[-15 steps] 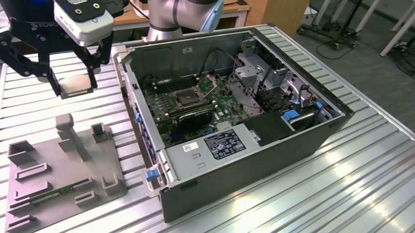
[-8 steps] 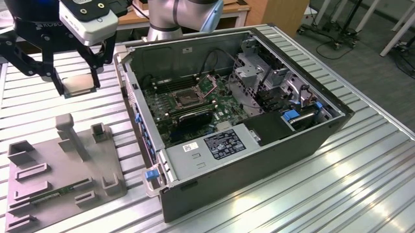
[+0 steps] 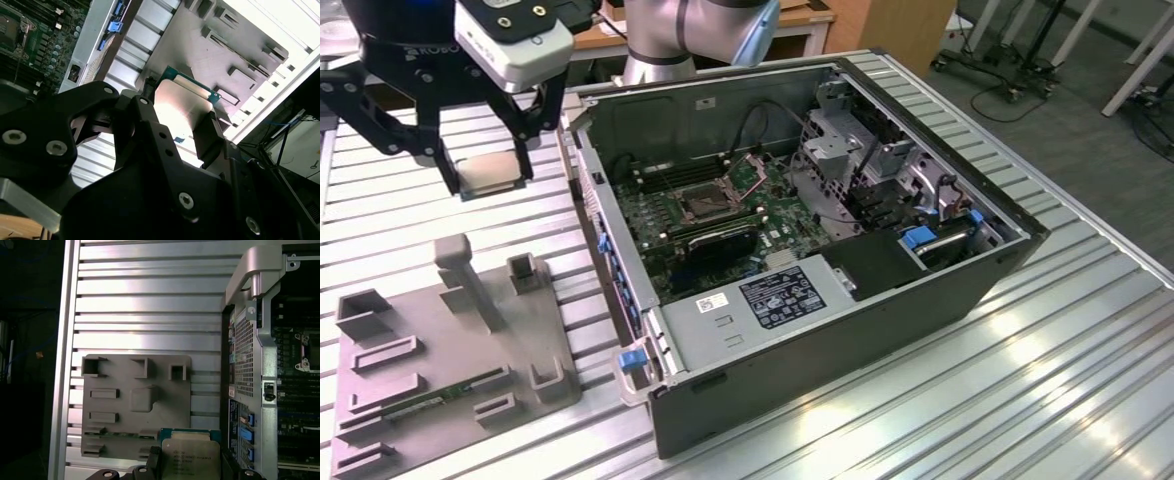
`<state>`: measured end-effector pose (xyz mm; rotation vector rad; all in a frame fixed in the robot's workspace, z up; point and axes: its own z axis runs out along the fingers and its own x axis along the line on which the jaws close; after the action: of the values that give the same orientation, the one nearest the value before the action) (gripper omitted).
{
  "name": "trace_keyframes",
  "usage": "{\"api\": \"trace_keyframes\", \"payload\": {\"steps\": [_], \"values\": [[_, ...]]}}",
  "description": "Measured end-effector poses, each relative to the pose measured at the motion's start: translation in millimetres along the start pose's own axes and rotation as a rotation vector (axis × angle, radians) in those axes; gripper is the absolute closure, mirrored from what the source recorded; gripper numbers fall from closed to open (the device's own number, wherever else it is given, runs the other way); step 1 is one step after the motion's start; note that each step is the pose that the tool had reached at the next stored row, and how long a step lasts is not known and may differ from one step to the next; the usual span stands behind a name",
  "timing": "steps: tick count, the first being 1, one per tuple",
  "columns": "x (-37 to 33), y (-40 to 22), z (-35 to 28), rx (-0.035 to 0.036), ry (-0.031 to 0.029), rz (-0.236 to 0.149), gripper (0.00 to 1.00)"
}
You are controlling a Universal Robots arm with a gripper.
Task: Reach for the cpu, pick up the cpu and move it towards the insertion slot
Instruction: 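Pick up the cpu and move it towards the insertion slot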
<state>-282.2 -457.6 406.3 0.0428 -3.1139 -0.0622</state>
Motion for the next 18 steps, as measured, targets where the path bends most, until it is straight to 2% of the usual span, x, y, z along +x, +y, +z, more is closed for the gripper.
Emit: {"api": "trace_keyframes", "payload": {"steps": [18], "values": [[-8.6,-0.2,-0.2,0.0000,-0.0001,0.000,0.45]]}}
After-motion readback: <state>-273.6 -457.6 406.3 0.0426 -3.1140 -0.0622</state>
